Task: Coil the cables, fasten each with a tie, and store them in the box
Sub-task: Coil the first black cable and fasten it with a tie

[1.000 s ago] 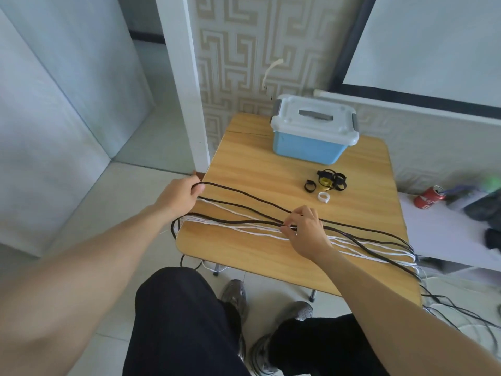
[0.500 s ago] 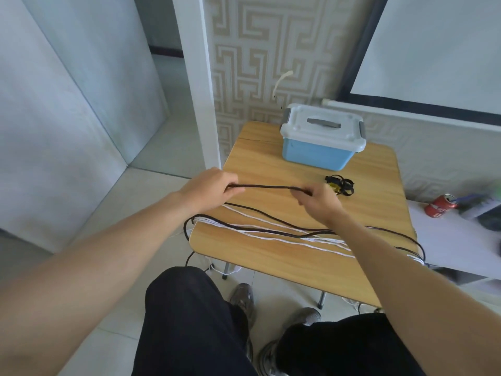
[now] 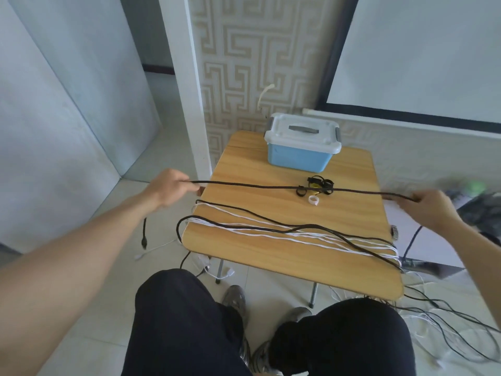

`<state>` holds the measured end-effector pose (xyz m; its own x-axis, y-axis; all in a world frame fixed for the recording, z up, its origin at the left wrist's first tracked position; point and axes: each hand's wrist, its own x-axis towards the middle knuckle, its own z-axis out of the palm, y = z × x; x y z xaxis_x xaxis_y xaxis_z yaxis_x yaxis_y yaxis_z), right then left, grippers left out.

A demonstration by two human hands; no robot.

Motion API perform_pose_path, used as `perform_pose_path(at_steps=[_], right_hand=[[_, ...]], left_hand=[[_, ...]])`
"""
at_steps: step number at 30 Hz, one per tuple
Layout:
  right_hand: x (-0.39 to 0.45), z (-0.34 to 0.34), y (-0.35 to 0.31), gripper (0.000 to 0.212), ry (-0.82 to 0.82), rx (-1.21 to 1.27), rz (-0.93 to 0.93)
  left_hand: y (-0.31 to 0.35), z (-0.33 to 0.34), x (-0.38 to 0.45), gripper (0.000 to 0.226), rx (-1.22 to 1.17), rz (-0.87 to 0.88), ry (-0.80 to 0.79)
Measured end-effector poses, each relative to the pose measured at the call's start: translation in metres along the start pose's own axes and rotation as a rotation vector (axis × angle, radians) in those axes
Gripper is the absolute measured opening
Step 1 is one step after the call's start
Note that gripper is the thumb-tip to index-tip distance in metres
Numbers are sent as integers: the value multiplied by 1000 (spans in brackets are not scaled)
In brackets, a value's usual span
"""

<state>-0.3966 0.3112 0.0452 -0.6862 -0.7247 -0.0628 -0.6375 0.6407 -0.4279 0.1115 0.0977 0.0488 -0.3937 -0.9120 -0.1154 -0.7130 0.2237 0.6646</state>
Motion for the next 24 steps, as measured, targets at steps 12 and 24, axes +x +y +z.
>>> perform_pose_path(at_steps=[12, 24], right_hand=[[-42, -52, 134, 30, -14, 682, 703], [-67, -70, 108, 108, 125, 183, 512]], left_hand=[[35, 18, -17, 65, 119, -283, -140], [94, 73, -73, 22, -626, -73, -407]])
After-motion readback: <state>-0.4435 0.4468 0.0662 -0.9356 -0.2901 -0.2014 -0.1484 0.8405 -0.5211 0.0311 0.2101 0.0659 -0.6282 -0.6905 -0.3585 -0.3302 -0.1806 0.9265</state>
